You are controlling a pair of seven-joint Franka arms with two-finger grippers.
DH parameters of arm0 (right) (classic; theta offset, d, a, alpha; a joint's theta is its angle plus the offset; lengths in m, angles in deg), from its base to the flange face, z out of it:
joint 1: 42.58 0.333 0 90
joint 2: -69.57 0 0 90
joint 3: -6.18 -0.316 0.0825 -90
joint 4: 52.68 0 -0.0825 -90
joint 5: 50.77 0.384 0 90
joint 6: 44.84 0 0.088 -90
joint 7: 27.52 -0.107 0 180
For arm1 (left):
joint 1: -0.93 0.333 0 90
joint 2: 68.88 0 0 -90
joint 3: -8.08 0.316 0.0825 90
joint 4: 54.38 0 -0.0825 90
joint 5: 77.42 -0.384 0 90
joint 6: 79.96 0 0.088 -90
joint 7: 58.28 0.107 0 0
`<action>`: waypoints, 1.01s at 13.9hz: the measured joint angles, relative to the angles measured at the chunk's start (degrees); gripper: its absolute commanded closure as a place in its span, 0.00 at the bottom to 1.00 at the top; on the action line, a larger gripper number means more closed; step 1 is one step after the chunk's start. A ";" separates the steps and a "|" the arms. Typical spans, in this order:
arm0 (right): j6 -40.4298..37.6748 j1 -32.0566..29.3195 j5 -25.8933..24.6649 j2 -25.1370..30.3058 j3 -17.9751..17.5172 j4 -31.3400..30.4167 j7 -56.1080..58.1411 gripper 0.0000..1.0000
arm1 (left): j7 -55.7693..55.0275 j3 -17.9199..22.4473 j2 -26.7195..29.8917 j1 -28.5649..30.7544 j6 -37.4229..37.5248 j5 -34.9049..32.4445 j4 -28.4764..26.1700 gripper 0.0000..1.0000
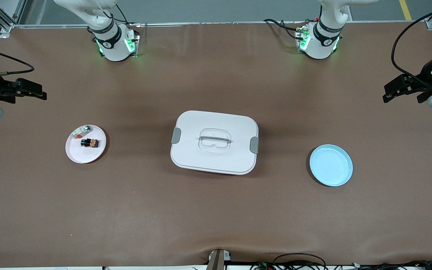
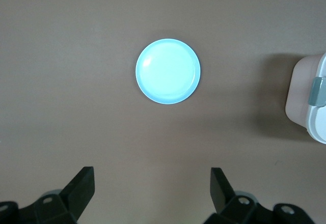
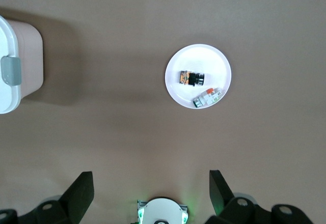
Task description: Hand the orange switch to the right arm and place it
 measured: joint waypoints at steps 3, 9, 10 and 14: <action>3.29 -0.02 0.01 2.80 -0.06 -3.58 -0.02 0.00 | 0.00 -0.02 0.00 -0.04 0.07 0.00 0.03 0.00; 6.76 0.00 0.08 7.81 -0.41 -9.67 -2.71 0.00 | 0.00 -0.02 0.00 -0.07 0.12 0.00 0.04 0.00; 7.22 0.01 0.11 8.17 -0.46 -10.24 -3.02 0.00 | 0.00 -0.01 0.00 -0.07 0.12 0.00 0.04 0.00; 10.91 0.01 0.42 11.26 -0.48 -15.51 -3.30 0.00 | -0.01 0.01 0.00 -0.07 0.20 0.00 0.04 0.00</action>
